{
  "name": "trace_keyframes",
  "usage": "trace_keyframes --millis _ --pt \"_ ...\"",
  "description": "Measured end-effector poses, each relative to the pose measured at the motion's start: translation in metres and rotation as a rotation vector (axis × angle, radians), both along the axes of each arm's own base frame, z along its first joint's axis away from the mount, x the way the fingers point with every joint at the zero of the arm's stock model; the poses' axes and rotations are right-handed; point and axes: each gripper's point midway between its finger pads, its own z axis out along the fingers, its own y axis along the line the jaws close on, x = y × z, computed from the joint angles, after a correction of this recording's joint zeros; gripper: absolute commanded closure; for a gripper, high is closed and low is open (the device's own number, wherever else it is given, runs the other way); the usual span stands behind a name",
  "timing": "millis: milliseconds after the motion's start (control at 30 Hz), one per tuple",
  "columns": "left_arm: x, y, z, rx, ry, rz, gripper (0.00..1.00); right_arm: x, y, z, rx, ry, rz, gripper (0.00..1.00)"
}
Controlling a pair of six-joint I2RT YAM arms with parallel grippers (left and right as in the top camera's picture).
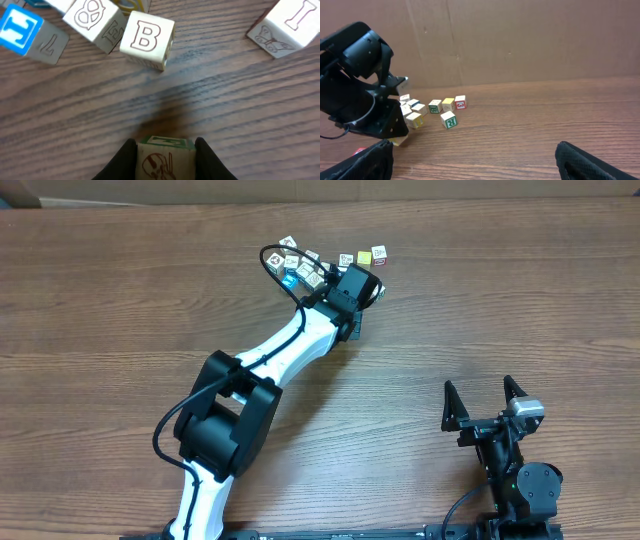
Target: Form a horizontal line
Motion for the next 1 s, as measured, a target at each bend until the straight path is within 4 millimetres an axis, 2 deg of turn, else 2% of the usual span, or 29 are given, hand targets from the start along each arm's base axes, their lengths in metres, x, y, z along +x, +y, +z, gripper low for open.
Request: trace_keyframes --millis 300,600,900,1000 --pt "-0.012 -0.007 -0.003 -0.021 0.025 0.047 0.84 0.000 0.000 0.000 0.000 0.000 0.000 0.00" --pt "-0.031 0.006 -0.012 -0.050 0.101 0.219 0.82 0.000 0.000 0.000 0.000 0.000 0.000 0.00" --pt "-0.029 0.010 -0.011 -0.073 0.082 0.298 0.84 0.000 0.000 0.000 0.000 0.000 0.000 0.00" --pt "-0.028 0.011 -0.010 -0.067 0.074 0.306 0.88 0.000 0.000 0.000 0.000 0.000 0.000 0.00"
